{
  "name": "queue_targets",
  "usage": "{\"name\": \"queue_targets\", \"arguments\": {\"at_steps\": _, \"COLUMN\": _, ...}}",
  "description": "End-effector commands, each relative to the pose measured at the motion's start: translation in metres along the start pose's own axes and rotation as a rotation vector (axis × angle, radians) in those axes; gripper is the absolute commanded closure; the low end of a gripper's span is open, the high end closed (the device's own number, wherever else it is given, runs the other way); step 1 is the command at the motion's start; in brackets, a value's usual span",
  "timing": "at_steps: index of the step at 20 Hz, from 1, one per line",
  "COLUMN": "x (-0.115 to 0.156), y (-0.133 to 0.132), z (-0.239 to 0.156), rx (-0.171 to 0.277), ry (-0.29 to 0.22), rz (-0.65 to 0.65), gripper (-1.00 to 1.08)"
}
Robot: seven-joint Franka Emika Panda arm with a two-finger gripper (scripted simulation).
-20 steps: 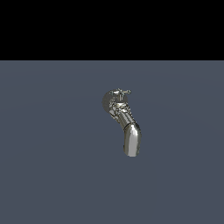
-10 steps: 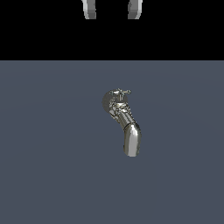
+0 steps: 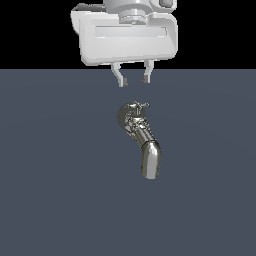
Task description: Turn on the faucet by rotating a designated handle.
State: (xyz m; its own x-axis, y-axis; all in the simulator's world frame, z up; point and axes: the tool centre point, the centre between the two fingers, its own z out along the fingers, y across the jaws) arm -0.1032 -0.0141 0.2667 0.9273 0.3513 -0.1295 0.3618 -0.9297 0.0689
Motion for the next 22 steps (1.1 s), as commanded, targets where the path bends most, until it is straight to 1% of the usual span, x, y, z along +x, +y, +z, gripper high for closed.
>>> {"name": "queue_targets", "arguments": {"at_steps": 1, "x": 0.046, "y": -0.011, "z": 0.007, "rx": -0.015, "ry": 0.061, "rz": -0.098, "gripper": -0.37}}
{"name": "queue_targets", "arguments": {"at_steps": 2, "x": 0.051, "y": -0.023, "z": 0.028, "rx": 0.015, "ry": 0.058, "rz": -0.117, "gripper": -0.55}}
{"name": "queue_targets", "arguments": {"at_steps": 3, "x": 0.063, "y": 0.018, "z": 0.021, "rx": -0.013, "ry": 0.1, "rz": -0.079, "gripper": -0.49}}
{"name": "queue_targets", "arguments": {"at_steps": 4, "x": 0.053, "y": 0.036, "z": 0.05, "rx": 0.038, "ry": 0.088, "rz": -0.026, "gripper": -0.53}}
{"name": "queue_targets", "arguments": {"at_steps": 5, "x": 0.065, "y": -0.006, "z": 0.067, "rx": 0.042, "ry": 0.078, "rz": -0.126, "gripper": -0.38}}
{"name": "queue_targets", "arguments": {"at_steps": 6, "x": 0.07, "y": -0.016, "z": 0.068, "rx": 0.043, "ry": 0.076, "rz": -0.148, "gripper": -0.38}}
{"name": "queue_targets", "arguments": {"at_steps": 7, "x": 0.098, "y": -0.021, "z": 0.059, "rx": 0.022, "ry": 0.127, "rz": -0.214, "gripper": -0.74}}
{"name": "queue_targets", "arguments": {"at_steps": 8, "x": 0.111, "y": -0.011, "z": 0.067, "rx": -0.017, "ry": 0.127, "rz": -0.306, "gripper": -0.47}}
{"name": "queue_targets", "arguments": {"at_steps": 9, "x": 0.115, "y": -0.039, "z": 0.064, "rx": -0.036, "ry": 0.126, "rz": -0.351, "gripper": -0.47}}
{"name": "queue_targets", "arguments": {"at_steps": 10, "x": 0.102, "y": 0.029, "z": 0.084, "rx": -0.038, "ry": 0.127, "rz": -0.251, "gripper": 0.66}}
{"name": "queue_targets", "arguments": {"at_steps": 11, "x": 0.095, "y": 0.043, "z": 0.084, "rx": -0.038, "ry": 0.127, "rz": -0.223, "gripper": 0.66}}
{"name": "queue_targets", "arguments": {"at_steps": 12, "x": 0.113, "y": -0.009, "z": 0.098, "rx": 0.004, "ry": 0.112, "rz": -0.303, "gripper": -0.03}}
{"name": "queue_targets", "arguments": {"at_steps": 13, "x": 0.108, "y": 0.078, "z": 0.097, "rx": -0.064, "ry": 0.138, "rz": -0.234, "gripper": -0.73}}
{"name": "queue_targets", "arguments": {"at_steps": 14, "x": 0.107, "y": 0.08, "z": 0.095, "rx": -0.068, "ry": 0.14, "rz": -0.23, "gripper": -0.73}}
{"name": "queue_targets", "arguments": {"at_steps": 15, "x": 0.093, "y": 0.118, "z": 0.104, "rx": -0.102, "ry": 0.103, "rz": -0.231, "gripper": 0.19}}
{"name": "queue_targets", "arguments": {"at_steps": 16, "x": 0.095, "y": 0.151, "z": 0.094, "rx": -0.16, "ry": 0.148, "rz": -0.241, "gripper": 0.48}}
{"name": "queue_targets", "arguments": {"at_steps": 17, "x": 0.093, "y": 0.157, "z": 0.101, "rx": -0.17, "ry": 0.125, "rz": -0.299, "gripper": -0.68}}
{"name": "queue_targets", "arguments": {"at_steps": 18, "x": 0.099, "y": 0.17, "z": 0.087, "rx": -0.22, "ry": 0.149, "rz": -0.34, "gripper": 0.88}}
{"name": "queue_targets", "arguments": {"at_steps": 19, "x": 0.109, "y": 0.153, "z": 0.097, "rx": -0.228, "ry": 0.141, "rz": -0.429, "gripper": 0.8}}
{"name": "queue_targets", "arguments": {"at_steps": 20, "x": 0.128, "y": 0.128, "z": 0.097, "rx": -0.241, "ry": 0.149, "rz": -0.528, "gripper": 0.38}}
{"name": "queue_targets", "arguments": {"at_steps": 21, "x": 0.15, "y": 0.081, "z": 0.092, "rx": -0.251, "ry": 0.156, "rz": -0.61, "gripper": 0.38}}
{"name": "queue_targets", "arguments": {"at_steps": 22, "x": 0.18, "y": 0.045, "z": 0.088, "rx": -0.253, "ry": 0.189, "rz": -0.704, "gripper": 0.4}}
